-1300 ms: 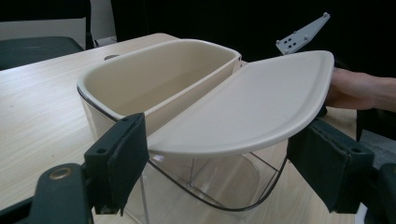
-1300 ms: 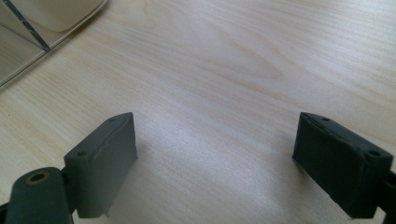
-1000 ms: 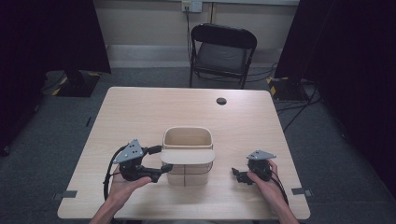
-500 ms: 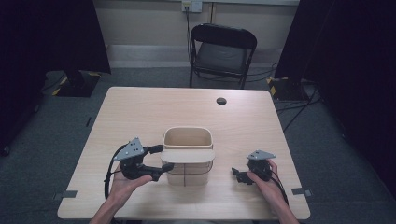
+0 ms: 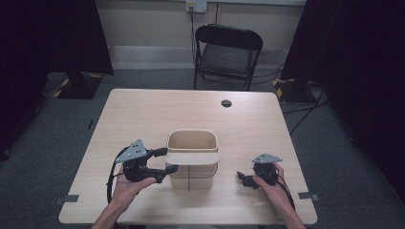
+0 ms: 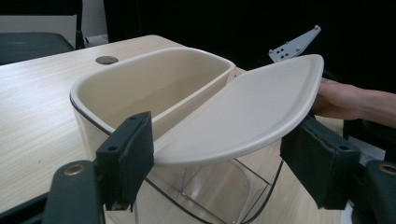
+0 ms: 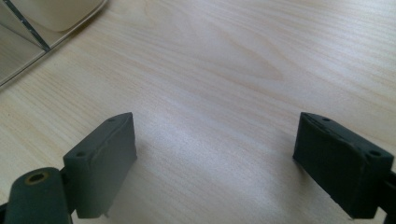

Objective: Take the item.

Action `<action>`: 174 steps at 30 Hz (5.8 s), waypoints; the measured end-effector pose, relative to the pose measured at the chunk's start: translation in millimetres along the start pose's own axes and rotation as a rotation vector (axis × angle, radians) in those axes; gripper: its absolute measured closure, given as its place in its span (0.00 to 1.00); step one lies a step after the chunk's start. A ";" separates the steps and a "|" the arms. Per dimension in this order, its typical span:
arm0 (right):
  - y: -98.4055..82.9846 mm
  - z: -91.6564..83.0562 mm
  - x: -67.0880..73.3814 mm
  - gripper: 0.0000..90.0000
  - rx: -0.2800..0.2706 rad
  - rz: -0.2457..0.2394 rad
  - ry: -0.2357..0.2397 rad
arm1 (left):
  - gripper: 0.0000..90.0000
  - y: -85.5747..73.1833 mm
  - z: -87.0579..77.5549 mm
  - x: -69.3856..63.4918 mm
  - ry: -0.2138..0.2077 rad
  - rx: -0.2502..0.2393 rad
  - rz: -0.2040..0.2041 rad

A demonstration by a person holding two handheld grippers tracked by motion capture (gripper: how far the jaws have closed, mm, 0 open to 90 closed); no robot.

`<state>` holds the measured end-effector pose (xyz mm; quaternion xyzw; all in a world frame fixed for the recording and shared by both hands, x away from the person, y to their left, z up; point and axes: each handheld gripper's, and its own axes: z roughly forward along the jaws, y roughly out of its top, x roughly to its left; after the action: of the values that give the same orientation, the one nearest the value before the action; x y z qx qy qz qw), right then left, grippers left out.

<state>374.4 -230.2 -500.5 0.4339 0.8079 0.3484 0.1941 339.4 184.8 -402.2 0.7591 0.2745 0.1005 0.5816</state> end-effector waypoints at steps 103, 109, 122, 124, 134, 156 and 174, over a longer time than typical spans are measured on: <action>0.0 0.0 0.1 0.14 0.000 0.000 0.000 | 0.61 33.8 8.6 14.5 -0.082 0.035 -0.001; 0.0 0.0 0.0 0.14 0.000 0.000 0.000 | 0.61 33.8 8.7 13.9 -0.078 0.034 0.000; 0.0 -0.1 0.0 0.14 0.001 0.000 0.000 | 0.61 33.6 9.0 15.0 -0.082 0.028 -0.006; 0.0 0.0 0.1 0.14 0.000 0.000 0.000 | 0.61 33.6 9.0 15.0 -0.083 0.028 -0.004; 0.0 0.0 0.1 0.14 0.000 0.001 0.000 | 0.61 33.7 8.7 15.5 -0.084 0.028 -0.007; 0.0 0.0 0.1 0.14 0.000 0.001 0.000 | 0.62 34.2 8.9 15.2 -0.083 0.030 -0.001; 0.0 0.0 0.1 0.14 0.000 0.000 0.000 | 0.62 34.7 9.1 15.0 -0.080 0.030 0.005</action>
<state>374.3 -230.1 -500.5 0.4341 0.8079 0.3482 0.1939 366.6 179.3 -374.9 0.7717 0.2507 0.0676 0.5805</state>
